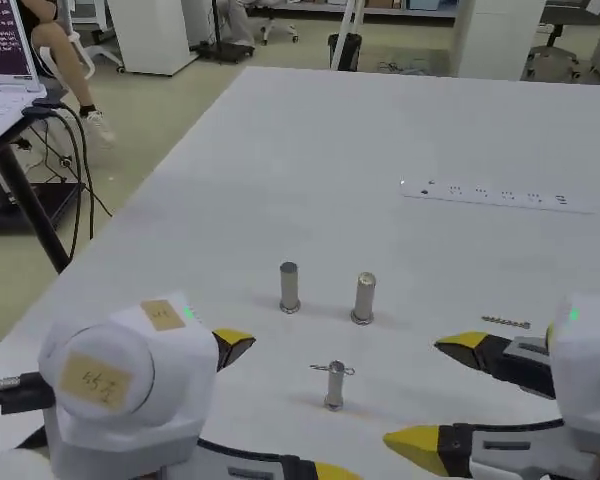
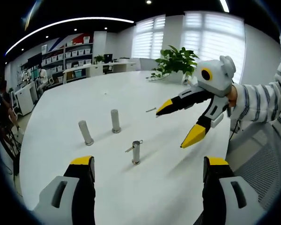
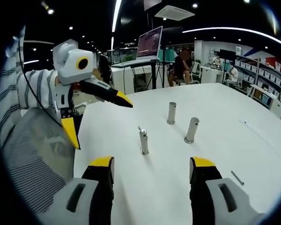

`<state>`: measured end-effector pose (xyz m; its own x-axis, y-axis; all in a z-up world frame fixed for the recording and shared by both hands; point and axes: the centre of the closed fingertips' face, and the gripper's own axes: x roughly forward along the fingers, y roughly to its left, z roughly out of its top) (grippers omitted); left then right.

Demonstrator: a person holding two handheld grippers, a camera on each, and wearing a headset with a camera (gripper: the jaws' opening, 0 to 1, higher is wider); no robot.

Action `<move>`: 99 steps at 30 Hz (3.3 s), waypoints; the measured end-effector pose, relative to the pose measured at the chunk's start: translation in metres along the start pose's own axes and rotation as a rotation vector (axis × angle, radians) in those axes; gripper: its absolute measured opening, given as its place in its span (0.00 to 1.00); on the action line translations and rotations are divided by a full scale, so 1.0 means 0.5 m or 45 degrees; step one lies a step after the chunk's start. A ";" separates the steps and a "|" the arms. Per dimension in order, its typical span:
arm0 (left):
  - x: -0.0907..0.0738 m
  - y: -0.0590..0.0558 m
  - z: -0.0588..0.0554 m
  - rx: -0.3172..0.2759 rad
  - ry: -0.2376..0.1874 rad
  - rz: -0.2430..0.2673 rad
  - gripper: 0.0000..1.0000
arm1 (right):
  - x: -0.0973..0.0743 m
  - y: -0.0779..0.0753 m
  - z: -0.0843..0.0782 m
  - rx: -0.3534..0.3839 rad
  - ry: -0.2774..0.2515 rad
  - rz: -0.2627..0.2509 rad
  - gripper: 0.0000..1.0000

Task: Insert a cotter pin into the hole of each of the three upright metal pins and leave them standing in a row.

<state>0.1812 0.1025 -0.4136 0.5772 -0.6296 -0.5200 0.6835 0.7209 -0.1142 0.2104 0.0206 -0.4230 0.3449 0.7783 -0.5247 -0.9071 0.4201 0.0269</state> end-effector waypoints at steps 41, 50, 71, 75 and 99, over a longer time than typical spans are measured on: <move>-0.003 0.046 0.027 0.060 0.039 -0.015 0.92 | -0.158 -0.012 -0.124 0.418 0.057 -0.319 0.94; 0.015 0.077 0.060 0.115 0.040 0.001 0.92 | -0.170 -0.013 -0.122 0.430 0.052 -0.341 0.97; 0.077 0.171 0.107 0.118 0.026 0.073 0.82 | -0.192 -0.028 -0.134 0.459 0.054 -0.401 0.96; 0.088 0.180 0.101 0.118 0.038 0.080 0.80 | -0.192 -0.028 -0.135 0.462 0.055 -0.403 0.95; 0.154 0.267 0.080 0.159 0.105 0.161 0.55 | -0.187 -0.030 -0.116 0.468 0.046 -0.433 0.94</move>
<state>0.3346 0.1388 -0.4352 0.6268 -0.5066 -0.5920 0.6610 0.7480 0.0598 0.1776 -0.0857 -0.4238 0.5922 0.5547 -0.5845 -0.5974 0.7890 0.1435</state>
